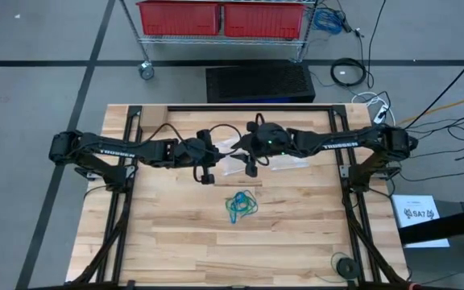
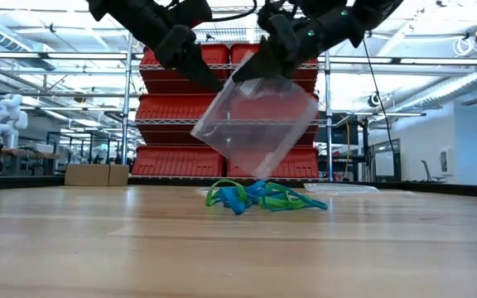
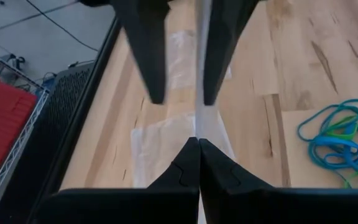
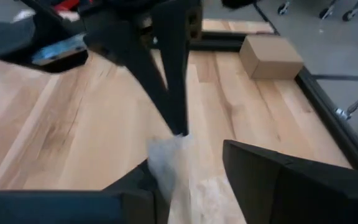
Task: Sort rubber bands
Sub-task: Open the top left transparent zip bag
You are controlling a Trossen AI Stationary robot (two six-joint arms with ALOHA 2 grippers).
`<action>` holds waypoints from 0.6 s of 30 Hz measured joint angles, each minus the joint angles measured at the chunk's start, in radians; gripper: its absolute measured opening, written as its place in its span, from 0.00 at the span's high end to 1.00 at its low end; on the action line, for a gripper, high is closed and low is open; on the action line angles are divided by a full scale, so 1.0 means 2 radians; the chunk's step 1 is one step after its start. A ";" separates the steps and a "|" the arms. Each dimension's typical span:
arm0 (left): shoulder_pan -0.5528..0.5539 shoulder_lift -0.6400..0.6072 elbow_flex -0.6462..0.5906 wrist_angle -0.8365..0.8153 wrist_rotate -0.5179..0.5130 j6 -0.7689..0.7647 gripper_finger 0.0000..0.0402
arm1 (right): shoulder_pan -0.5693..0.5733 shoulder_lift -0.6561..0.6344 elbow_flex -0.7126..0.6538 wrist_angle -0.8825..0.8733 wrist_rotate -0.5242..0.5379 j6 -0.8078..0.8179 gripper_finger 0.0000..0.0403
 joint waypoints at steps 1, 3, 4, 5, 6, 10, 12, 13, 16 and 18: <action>0.000 0.000 0.000 0.000 -0.001 0.001 1.00 | 0.000 0.004 0.005 -0.011 0.000 -0.001 0.74; 0.000 0.000 0.000 0.000 -0.002 0.009 1.00 | 0.000 0.007 0.011 -0.022 0.000 -0.002 0.82; 0.000 0.000 0.000 0.000 -0.002 0.011 1.00 | 0.000 0.007 0.011 -0.025 0.000 -0.003 0.87; 0.000 0.000 0.000 0.001 -0.002 0.013 1.00 | 0.000 0.007 0.012 -0.023 0.000 -0.004 0.92; 0.001 0.000 0.000 0.000 -0.002 0.013 1.00 | 0.000 0.006 0.012 -0.022 0.000 -0.005 0.96; 0.004 -0.002 0.000 0.000 -0.015 0.022 1.00 | 0.000 0.000 0.012 -0.022 0.005 0.002 0.99; 0.003 -0.009 0.000 -0.003 -0.057 0.022 1.00 | 0.001 -0.005 0.012 -0.023 0.009 0.002 1.00; 0.003 -0.017 0.000 -0.003 -0.079 0.022 1.00 | 0.004 -0.007 0.012 -0.023 0.014 0.002 1.00; 0.004 -0.048 0.000 -0.004 -0.104 0.022 1.00 | 0.009 -0.019 0.012 -0.021 0.043 -0.004 1.00; 0.004 -0.076 -0.002 -0.003 -0.100 0.022 1.00 | 0.011 -0.029 0.012 -0.020 0.050 -0.005 1.00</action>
